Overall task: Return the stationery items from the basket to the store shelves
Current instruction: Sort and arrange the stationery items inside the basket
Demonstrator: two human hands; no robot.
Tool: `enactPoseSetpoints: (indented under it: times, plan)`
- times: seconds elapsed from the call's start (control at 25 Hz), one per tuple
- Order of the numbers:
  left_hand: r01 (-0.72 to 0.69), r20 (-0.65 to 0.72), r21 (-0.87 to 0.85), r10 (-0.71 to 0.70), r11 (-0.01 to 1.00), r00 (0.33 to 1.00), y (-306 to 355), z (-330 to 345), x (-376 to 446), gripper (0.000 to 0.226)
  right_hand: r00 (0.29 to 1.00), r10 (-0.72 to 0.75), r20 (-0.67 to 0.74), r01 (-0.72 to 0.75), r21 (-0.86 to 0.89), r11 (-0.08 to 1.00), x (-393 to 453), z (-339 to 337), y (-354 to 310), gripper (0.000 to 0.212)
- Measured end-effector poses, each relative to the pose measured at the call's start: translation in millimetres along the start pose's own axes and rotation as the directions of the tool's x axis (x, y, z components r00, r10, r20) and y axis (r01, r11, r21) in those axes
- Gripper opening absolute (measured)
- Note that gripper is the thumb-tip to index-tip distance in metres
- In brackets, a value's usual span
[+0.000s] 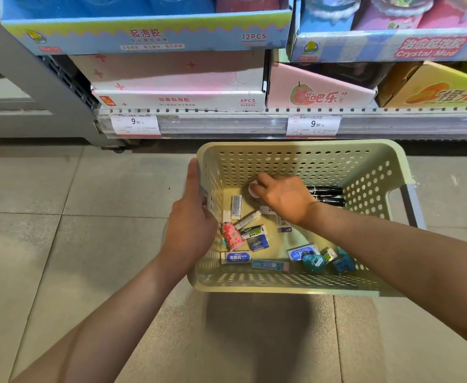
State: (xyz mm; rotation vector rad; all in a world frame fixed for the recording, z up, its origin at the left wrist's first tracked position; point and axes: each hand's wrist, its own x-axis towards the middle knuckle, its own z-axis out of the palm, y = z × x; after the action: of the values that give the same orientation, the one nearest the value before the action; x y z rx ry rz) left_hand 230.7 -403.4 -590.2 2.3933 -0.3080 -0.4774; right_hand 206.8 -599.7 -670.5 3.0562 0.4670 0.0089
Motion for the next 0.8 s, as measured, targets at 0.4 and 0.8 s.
enactPoseSetpoints:
  times: [0.4, 0.8]
  plan:
    - [-0.001, -0.019, 0.001, 0.001, 1.000, 1.000, -3, 1, 1, 0.080, 0.987, -0.115, -0.116, 0.130, 0.131, 0.983, -5, -8, -15, 0.050]
    - [0.016, -0.014, -0.015, -0.016, 1.000, 1.000, -6, 2, 3, 0.085, 0.924, -0.242, 0.298, 0.166, 0.258, 0.952, 12, -1, -55, 0.063]
